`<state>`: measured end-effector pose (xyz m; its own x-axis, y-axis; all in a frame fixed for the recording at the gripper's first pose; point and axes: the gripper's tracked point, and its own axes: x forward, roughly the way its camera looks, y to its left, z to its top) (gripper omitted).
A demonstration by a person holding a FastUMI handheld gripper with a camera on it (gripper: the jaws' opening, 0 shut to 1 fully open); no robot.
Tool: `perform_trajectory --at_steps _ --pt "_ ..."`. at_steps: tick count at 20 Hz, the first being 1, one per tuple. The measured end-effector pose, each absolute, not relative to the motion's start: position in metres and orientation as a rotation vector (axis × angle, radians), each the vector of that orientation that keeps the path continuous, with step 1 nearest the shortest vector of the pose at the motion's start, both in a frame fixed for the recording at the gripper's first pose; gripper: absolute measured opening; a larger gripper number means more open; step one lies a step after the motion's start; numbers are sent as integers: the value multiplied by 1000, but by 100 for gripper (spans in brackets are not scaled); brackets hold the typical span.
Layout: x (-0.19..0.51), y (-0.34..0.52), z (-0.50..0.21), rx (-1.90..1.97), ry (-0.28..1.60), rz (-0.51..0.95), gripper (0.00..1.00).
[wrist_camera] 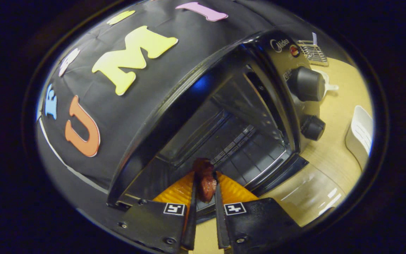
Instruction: Open the toaster oven, put the food inside, and close the toaster oven door.
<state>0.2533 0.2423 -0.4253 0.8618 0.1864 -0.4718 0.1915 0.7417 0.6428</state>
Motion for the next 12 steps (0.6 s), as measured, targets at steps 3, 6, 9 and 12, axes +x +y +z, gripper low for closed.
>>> perform_trajectory --at_steps 3,6,9,12 --pt "250 235 -428 581 555 12 34" --pt "246 227 -435 360 574 28 56" --pt "240 225 -427 269 545 60 81" --pt "231 226 -420 232 545 86 95"
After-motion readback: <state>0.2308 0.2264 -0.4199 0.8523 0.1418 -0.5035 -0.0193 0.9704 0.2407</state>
